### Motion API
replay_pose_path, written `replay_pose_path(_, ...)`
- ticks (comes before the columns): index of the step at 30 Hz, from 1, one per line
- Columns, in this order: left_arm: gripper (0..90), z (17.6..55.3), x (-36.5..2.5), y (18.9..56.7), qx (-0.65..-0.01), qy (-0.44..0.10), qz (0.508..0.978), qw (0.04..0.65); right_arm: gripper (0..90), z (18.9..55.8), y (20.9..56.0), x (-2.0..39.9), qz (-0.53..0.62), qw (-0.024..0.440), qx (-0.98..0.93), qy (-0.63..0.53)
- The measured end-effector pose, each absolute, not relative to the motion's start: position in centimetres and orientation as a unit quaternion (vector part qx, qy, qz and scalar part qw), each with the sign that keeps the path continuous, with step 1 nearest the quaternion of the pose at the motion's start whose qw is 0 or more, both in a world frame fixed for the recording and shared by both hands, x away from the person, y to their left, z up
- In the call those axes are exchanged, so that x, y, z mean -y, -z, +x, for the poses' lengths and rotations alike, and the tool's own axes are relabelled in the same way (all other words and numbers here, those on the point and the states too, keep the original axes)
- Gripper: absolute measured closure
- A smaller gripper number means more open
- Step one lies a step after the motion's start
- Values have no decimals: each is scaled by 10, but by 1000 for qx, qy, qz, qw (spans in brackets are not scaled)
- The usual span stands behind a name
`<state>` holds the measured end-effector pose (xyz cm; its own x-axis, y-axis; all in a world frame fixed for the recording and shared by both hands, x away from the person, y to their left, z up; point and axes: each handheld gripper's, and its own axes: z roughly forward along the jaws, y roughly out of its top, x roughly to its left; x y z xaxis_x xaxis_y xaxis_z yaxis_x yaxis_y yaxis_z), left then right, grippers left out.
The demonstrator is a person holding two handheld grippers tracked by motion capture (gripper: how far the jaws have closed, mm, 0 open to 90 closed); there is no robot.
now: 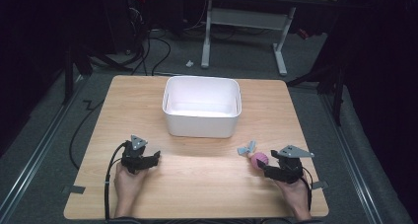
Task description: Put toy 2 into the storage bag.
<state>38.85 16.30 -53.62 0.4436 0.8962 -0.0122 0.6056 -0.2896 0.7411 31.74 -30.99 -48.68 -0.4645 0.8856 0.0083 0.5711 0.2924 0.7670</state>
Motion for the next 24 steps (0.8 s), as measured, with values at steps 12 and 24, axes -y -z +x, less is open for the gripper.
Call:
replay_pose_path(12,264,389,-163,536,-484,-209,776,347,301,326,498,305,475,200,-784,-346)
replay_pose_path(24,258,389,-163,536,-485,-209,776,347,307,330,505,301,473,187,-798,-323)
